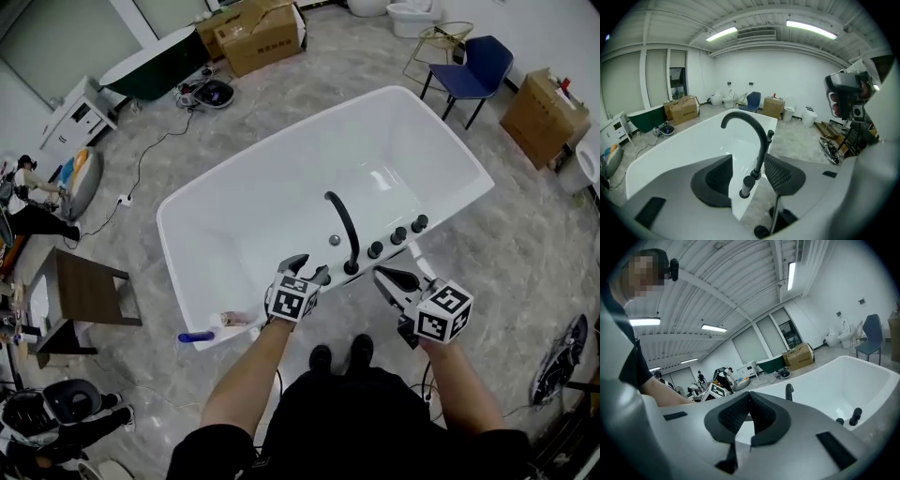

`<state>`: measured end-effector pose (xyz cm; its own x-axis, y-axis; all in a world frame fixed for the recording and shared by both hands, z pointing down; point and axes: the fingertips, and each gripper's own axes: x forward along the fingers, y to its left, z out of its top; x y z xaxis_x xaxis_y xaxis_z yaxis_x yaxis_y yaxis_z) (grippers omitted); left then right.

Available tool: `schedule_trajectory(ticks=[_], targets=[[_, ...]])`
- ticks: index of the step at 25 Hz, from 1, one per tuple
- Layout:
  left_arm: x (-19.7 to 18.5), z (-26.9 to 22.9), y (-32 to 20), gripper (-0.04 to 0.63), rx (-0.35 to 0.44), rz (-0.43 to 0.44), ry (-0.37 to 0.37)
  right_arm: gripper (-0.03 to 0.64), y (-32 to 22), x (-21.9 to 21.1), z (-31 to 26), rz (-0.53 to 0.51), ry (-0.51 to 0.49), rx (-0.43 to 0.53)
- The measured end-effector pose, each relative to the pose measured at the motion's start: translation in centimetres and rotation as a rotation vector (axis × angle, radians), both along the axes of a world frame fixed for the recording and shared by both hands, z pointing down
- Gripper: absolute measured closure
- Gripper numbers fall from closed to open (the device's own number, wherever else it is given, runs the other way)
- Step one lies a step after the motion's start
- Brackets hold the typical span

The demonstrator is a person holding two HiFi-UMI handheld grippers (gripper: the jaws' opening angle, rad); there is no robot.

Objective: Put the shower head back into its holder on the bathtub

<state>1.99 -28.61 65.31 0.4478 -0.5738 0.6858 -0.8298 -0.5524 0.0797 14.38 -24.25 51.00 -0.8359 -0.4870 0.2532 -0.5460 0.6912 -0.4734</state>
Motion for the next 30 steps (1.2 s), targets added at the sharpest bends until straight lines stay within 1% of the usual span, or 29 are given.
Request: schedule_trajectory(ticks=[4,6,8,11,14,17,21,24,26,30], targets=[[-1.3,-4.8,-0.6,0.374,0.092,-0.048,0.001,0.600,-1.0,-1.2,-1.9,-0.060,-0.045,0.047],[-2.3,-7.5,-0.7,0.397,0.143,-0.094,0.014,0.600,-1.0,-2.0,-2.6,-0.098,-0.058,0.068],[-3.4,-10.3,-1.1,0.414,0.196,-0.142,0.040,0.600,-1.5,-2.8,-3.2,-0.130,-0.058,0.091],[-4.7,-13.7,-0.9,0.447,0.260,-0.199,0.104,0.600,-1.9,-3.9,-4.1,-0.156,-0.064,0.115],[-6.2,-15.9,-0.2,0.473,0.312,-0.247,0.155,0.600,-2.2,-4.8,-5.1,-0.184,-0.064,0.145],[-7.8,-17.4,0.6,0.497,0.350,-0.276,0.176,0.600,-2.3,-5.7,-6.3,-0.214,-0.070,0.169],[-10.3,-19.3,1.1,0.506,0.408,-0.313,0.197,0.600,-3.1,-7.5,-8.0,-0.215,-0.079,0.210],[-12.1,-20.2,1.8,0.508,0.419,-0.346,0.209,0.600,-3.1,-8.5,-9.1,-0.224,-0.063,0.251],[-13.2,-21.0,1.9,0.509,0.428,-0.353,0.197,0.600,-3.5,-8.6,-10.4,-0.206,-0.055,0.271],[-15.5,-23.0,1.1,0.542,0.459,-0.385,0.155,0.600,-4.7,-8.4,-12.4,-0.140,-0.085,0.299]])
